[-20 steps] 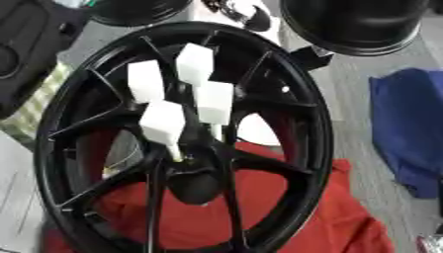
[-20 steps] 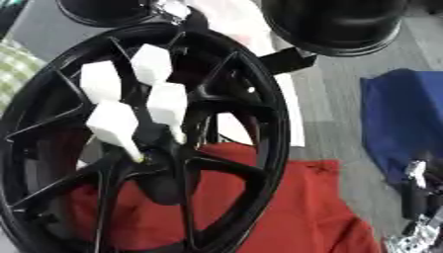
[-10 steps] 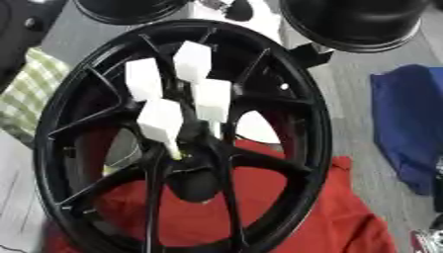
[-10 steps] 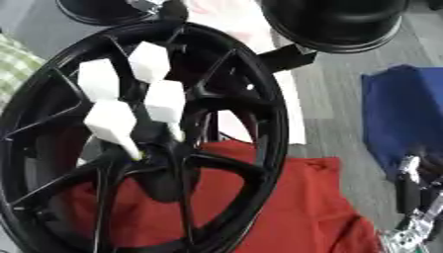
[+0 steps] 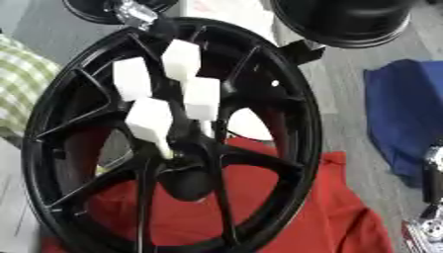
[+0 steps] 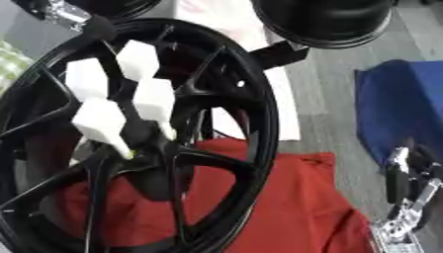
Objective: Pull the pin out of the wheel hub.
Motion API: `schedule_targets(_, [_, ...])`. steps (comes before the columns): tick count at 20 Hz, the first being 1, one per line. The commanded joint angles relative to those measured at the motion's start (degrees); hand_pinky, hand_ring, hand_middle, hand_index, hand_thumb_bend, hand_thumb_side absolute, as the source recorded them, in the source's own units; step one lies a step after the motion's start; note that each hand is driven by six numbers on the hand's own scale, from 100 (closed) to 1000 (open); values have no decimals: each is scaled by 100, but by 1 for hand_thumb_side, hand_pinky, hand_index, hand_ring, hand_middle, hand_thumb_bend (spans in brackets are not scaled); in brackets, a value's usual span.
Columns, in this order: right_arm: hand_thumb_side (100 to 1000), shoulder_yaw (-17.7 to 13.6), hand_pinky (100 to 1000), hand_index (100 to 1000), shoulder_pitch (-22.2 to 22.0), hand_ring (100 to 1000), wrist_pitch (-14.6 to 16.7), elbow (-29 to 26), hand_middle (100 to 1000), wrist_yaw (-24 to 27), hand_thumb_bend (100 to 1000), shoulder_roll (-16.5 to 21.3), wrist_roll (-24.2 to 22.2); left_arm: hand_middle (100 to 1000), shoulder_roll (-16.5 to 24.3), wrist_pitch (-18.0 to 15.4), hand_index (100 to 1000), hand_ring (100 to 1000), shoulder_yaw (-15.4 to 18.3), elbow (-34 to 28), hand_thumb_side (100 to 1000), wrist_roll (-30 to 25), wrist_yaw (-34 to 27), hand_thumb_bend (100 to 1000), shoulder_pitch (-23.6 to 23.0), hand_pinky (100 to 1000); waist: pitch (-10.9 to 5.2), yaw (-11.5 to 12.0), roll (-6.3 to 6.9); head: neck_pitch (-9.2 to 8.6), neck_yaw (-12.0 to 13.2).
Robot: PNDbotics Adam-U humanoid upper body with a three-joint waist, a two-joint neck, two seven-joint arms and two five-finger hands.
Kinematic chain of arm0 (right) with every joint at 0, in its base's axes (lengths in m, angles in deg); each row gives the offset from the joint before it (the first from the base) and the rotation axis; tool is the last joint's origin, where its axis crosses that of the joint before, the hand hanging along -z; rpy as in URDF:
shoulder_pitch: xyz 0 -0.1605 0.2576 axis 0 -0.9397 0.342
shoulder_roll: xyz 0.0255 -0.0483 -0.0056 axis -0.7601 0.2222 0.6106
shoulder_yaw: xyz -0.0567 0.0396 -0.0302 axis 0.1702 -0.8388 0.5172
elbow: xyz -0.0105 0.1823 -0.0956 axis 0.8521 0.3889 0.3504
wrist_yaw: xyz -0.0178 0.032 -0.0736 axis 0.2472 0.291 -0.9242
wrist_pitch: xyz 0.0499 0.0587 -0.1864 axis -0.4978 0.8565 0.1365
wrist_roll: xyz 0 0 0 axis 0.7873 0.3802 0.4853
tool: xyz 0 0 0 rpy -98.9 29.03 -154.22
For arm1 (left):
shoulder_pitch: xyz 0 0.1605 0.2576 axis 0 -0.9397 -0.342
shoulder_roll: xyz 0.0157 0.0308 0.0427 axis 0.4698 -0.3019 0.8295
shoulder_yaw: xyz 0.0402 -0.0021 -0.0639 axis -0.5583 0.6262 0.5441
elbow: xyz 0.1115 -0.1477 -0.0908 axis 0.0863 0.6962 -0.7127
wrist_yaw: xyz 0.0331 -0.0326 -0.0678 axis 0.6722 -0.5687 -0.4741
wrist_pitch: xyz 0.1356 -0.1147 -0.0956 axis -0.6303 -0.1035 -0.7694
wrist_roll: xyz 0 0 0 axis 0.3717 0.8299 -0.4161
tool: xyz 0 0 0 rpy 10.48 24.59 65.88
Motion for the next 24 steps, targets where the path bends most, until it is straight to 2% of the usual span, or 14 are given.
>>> schedule_targets(1, [598, -25, 541, 755, 40, 686, 17, -100, 628, 32, 334, 174, 39, 780, 532, 105, 875, 778, 39, -469, 744, 6, -139, 587, -92, 830, -80, -7, -2, -24, -7])
schedule_targets(6, [596, -33, 542, 753, 50, 687, 20, -120, 627, 18, 334, 161, 43, 777, 1053, 473, 869, 774, 314, -1145, 740, 6, -83, 567, -628, 824, -48, -17, -17, 23, 287])
schedule_targets(10, [595, -27, 545, 751, 45, 688, 20, -153, 627, -30, 333, 150, 22, 778, 1268, 811, 866, 773, 418, -1544, 755, 6, -190, 536, -931, 820, -33, -6, -44, 21, 493])
schedule_targets(17, [593, 4, 545, 751, 54, 689, -6, -233, 627, -131, 330, 149, -14, 775, 1312, 1149, 863, 770, 330, -1815, 776, 6, -411, 505, -1034, 811, -19, -16, -59, -38, 575])
schedule_targets(24, [595, 16, 545, 752, 60, 689, -27, -232, 626, -114, 326, 130, -3, 766, 1127, 1478, 853, 766, 89, -1676, 801, 6, -321, 536, -911, 808, -5, -47, -69, -74, 564])
